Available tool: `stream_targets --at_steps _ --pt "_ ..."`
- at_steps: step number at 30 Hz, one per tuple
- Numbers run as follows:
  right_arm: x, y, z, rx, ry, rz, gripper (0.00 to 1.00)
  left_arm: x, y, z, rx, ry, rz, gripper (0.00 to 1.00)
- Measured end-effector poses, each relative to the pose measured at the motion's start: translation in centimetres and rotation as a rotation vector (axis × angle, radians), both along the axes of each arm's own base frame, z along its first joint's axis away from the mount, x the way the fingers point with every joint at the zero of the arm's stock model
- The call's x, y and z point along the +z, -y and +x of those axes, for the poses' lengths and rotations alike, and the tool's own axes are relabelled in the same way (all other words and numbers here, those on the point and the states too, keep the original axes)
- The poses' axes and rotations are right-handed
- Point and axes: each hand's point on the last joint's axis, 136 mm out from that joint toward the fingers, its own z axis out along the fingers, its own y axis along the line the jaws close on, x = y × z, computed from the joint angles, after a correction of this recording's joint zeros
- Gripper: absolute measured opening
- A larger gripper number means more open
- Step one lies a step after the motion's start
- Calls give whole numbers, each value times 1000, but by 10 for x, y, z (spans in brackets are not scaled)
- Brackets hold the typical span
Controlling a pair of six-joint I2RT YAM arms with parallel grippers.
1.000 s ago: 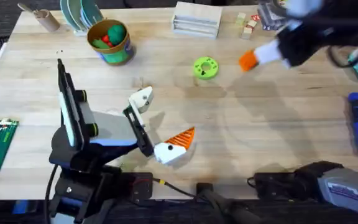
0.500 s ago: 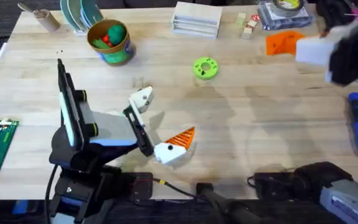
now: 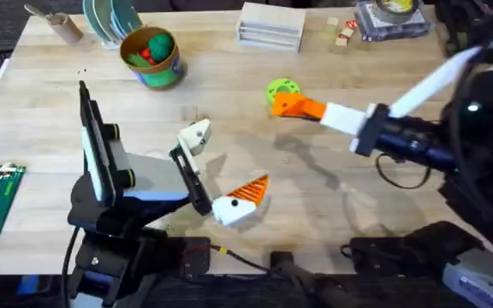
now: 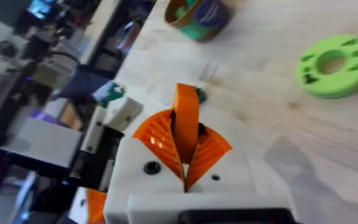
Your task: Pick up the gripper from the table and insert it into the empty holder that is missing its gripper. Then pick up a screw, insert it into the mounting hole, and use the screwdriver to tighten it. Finally, clean up the table by picking up the vegetable and placing it into the bucket.
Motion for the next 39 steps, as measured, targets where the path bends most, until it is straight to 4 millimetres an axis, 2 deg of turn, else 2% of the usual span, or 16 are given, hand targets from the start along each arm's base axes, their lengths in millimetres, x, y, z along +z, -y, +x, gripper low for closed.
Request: stream_targets --at_steps 3,9,13,17,22,25,31,39 --pt "0 -22 -3 68 -40 52 11 0 0 0 0 0 0 992" --pt "-15 -62 -6 194 -150 123 11 0 0 0 0 0 0 993" --pt "-20 -78 -2 258 -192 189 11 0 0 0 0 0 0 992" --pt "-25 -87 -2 316 -238 244 11 0 0 0 0 0 0 992" --pt "-48 -93 -7 347 -381 254 11 0 0 0 0 0 0 992" --pt "-54 -97 -11 366 -429 254 11 0 0 0 -1 0 0 992" --pt "-41 -106 -11 401 -416 268 11 1 0 0 -1 6 0 992" --pt "-35 -109 -11 430 -438 276 11 1 0 0 1 15 5 993"
